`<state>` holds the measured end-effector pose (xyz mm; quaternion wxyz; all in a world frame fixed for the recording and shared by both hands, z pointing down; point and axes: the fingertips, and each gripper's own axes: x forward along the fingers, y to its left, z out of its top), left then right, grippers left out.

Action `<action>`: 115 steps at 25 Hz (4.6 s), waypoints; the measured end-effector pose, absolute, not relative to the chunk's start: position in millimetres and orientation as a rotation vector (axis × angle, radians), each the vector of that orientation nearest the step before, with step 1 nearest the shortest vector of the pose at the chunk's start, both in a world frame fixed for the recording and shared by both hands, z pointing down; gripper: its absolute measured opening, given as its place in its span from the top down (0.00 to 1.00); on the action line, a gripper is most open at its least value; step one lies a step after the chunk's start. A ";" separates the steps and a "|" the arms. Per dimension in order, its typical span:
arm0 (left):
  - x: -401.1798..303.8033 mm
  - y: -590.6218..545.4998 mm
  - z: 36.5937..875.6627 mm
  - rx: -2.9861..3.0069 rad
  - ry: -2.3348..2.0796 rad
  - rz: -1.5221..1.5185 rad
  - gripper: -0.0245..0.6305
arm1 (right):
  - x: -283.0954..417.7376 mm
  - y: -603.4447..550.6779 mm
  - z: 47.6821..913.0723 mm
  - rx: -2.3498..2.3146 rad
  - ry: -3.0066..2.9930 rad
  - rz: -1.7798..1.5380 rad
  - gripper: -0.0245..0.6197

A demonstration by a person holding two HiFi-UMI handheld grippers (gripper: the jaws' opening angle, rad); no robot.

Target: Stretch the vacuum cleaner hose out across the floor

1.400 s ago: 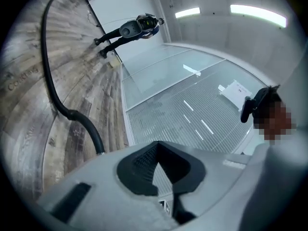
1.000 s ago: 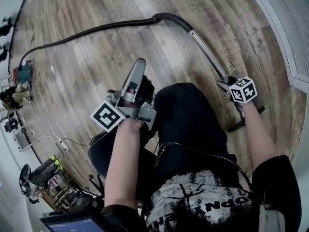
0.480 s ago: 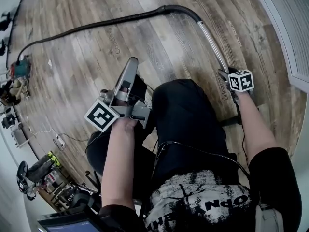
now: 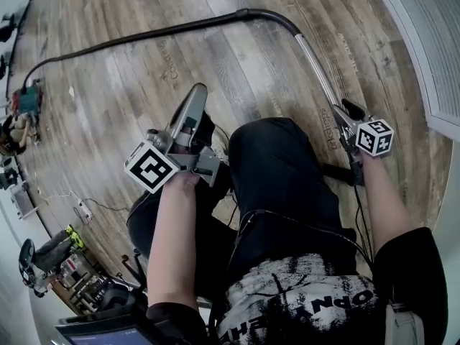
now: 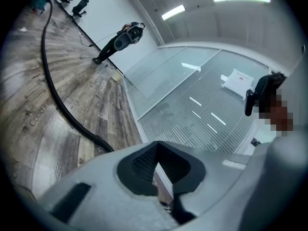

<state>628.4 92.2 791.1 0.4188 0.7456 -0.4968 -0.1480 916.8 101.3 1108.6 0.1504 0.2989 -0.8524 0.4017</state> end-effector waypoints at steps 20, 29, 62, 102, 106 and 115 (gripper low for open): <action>643.1 95.7 629.9 2.686 -1.487 0.294 0.96 | 818.7 76.7 781.4 0.385 -3.166 0.388 0.95; 662.5 132.1 564.8 2.777 -1.668 0.188 0.96 | 784.7 95.4 679.7 0.261 -3.202 0.110 0.95; 526.7 134.3 172.8 2.683 -1.514 -0.191 0.96 | 585.2 98.5 175.2 0.106 -3.189 -0.039 0.95; 463.5 110.7 86.7 2.549 -1.842 -0.098 0.96 | 493.3 88.6 103.5 -0.244 -3.078 -0.189 0.95; 454.1 115.9 89.9 2.550 -1.836 -0.093 0.96 | 479.4 97.3 93.7 -0.245 -3.103 -0.176 0.95; 436.7 117.0 95.7 2.567 -1.804 -0.095 0.96 | 461.4 98.9 97.4 -0.203 -3.103 -0.163 0.95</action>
